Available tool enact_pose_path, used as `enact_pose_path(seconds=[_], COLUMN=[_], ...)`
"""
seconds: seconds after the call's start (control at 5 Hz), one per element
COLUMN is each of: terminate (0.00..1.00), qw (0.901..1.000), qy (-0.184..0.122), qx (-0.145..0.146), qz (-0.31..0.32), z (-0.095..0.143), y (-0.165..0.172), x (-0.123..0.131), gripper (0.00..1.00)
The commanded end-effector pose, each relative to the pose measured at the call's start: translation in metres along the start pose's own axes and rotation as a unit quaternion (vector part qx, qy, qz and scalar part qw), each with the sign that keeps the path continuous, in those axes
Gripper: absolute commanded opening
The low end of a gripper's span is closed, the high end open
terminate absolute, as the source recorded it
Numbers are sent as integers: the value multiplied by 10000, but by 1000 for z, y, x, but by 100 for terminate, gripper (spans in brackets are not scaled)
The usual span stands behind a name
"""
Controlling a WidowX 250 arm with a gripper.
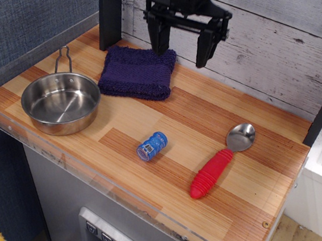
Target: Place the cloth behind the pot.
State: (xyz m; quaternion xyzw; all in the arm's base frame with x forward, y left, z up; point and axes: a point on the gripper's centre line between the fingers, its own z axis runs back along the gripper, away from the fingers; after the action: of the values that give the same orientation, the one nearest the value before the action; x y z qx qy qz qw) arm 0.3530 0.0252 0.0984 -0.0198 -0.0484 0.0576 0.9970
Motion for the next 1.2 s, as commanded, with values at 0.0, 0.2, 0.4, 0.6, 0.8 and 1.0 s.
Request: enact_pose_path(seconds=[0.0,0.2,0.4,0.6,0.8,1.0], terminate=[0,0,0,0,0,0], qw=[9990,9982,9976,9971,9967,9966], qy=[-106,10,65,105,168,130], qx=[262,375,502,588,664,756], qz=[359,466,464,482,430,284], z=[-5,-15,-23,-32,-46,-57], y=[42,59,69,76,79,86], x=[23,29,39,45,48,43], gripper=[100,100,100,100,100,100])
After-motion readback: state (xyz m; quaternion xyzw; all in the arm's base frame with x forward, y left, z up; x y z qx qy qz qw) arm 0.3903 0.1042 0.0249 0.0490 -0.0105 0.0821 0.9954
